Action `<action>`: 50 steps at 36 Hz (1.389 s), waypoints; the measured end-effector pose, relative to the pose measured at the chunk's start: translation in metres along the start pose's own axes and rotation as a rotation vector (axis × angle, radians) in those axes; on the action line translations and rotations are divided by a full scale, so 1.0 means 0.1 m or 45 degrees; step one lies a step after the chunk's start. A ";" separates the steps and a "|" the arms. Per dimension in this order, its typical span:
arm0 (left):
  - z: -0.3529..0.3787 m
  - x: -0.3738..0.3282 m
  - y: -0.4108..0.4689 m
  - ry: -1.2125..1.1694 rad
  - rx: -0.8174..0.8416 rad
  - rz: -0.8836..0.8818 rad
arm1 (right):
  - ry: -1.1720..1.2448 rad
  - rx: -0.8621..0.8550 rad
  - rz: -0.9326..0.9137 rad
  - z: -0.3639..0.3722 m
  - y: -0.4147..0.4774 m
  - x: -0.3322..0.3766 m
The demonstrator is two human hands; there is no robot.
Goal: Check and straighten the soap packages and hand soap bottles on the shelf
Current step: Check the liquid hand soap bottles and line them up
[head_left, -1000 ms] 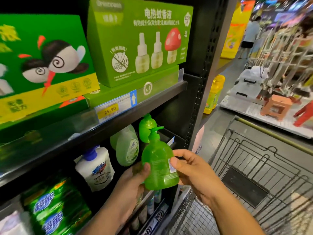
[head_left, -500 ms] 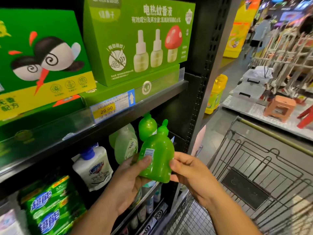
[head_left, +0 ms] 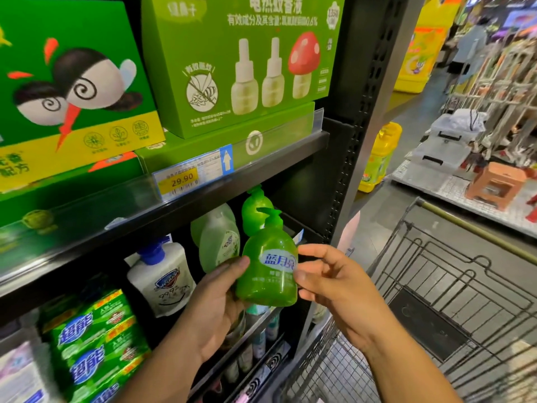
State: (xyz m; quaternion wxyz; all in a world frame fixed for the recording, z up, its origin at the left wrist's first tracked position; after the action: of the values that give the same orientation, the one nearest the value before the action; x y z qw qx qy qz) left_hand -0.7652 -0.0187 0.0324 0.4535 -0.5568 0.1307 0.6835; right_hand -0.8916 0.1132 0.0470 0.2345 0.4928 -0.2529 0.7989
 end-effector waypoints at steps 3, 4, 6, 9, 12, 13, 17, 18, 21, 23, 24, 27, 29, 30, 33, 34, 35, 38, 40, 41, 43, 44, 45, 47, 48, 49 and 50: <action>-0.02 0.03 -0.02 0.092 -0.022 0.000 | -0.071 -0.039 0.010 0.01 0.03 -0.04; 0.00 0.04 -0.02 0.129 0.000 -0.006 | -0.090 -0.013 0.029 0.03 0.04 -0.05; 0.03 0.07 -0.03 0.165 0.043 -0.030 | -0.087 0.061 0.093 0.08 0.03 -0.08; 0.02 0.08 -0.04 0.164 0.089 -0.072 | -0.139 0.095 0.108 0.13 0.00 -0.10; -0.01 0.05 -0.03 0.187 0.142 -0.051 | -0.155 0.102 0.023 0.13 -0.01 -0.08; -0.02 0.03 -0.05 0.177 0.147 -0.035 | -0.140 0.111 -0.006 0.14 -0.01 -0.06; -0.03 -0.03 -0.05 0.109 0.109 0.046 | -0.056 0.123 -0.111 0.09 0.00 0.01; -0.04 -0.02 -0.04 0.078 0.104 0.040 | -0.040 0.129 -0.105 0.07 0.01 0.00; -0.03 -0.01 -0.06 0.130 0.142 0.007 | -0.113 0.084 -0.045 0.06 0.06 -0.04; -0.02 -0.01 -0.06 0.230 0.199 0.001 | -0.206 0.041 -0.021 0.05 0.09 -0.08; -0.02 0.00 -0.05 0.276 0.222 0.002 | -0.226 0.035 -0.020 0.06 0.09 -0.10; -0.04 0.02 -0.02 0.237 0.188 0.007 | -0.169 0.063 0.008 0.11 0.08 -0.08; -0.04 0.02 -0.02 0.168 0.129 -0.003 | -0.140 0.157 0.043 0.12 0.06 -0.04; -0.04 0.02 -0.02 0.134 0.113 -0.007 | -0.138 0.202 0.064 0.12 0.05 -0.02; -0.06 0.01 -0.01 0.004 0.077 -0.039 | -0.131 0.171 0.075 0.06 0.06 -0.02; -0.06 0.00 -0.02 0.000 0.070 -0.056 | -0.140 0.130 0.060 0.04 0.08 -0.03; -0.04 -0.01 -0.03 0.029 0.075 -0.069 | -0.141 0.092 0.042 0.03 0.10 -0.05; 0.03 -0.04 -0.05 0.148 0.094 -0.056 | -0.155 0.064 -0.025 0.02 0.15 -0.06; 0.03 -0.08 -0.06 0.192 0.099 -0.021 | -0.179 0.108 -0.064 0.04 0.15 0.00; 0.02 -0.10 -0.06 0.219 0.107 0.009 | -0.183 0.162 -0.084 0.05 0.14 0.04; -0.01 -0.14 -0.06 0.327 0.125 0.093 | -0.165 0.275 -0.125 0.09 0.11 0.10; -0.03 -0.16 -0.04 0.405 0.124 0.161 | -0.150 0.301 -0.155 0.11 0.10 0.12; -0.04 -0.20 -0.04 0.490 0.117 0.247 | -0.142 0.300 -0.195 0.10 0.11 0.11; -0.06 -0.24 -0.02 0.610 0.092 0.404 | -0.159 0.284 -0.298 0.06 0.13 0.09; -0.06 -0.26 -0.02 0.638 0.087 0.467 | -0.189 0.297 -0.348 0.05 0.12 0.08; -0.06 -0.27 -0.03 0.666 0.085 0.536 | -0.221 0.323 -0.395 0.03 0.12 0.06; -0.05 -0.28 -0.04 0.705 0.089 0.611 | -0.252 0.337 -0.438 0.01 0.11 0.04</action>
State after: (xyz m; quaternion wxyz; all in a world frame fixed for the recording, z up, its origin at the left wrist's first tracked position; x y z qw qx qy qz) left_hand -0.7595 -0.0335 0.0569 0.2465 -0.6582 0.3988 0.5891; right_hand -0.8993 0.1051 0.0494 0.2744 0.6311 -0.0800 0.7211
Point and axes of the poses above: each hand's wrist, its own y-axis towards the middle knuckle, its own z-axis out of the palm, x = y × z, the point moved 4 cm from there along y, towards the middle knuckle, and after that the axes turned 8 degrees about y, right-handed, at the moved point
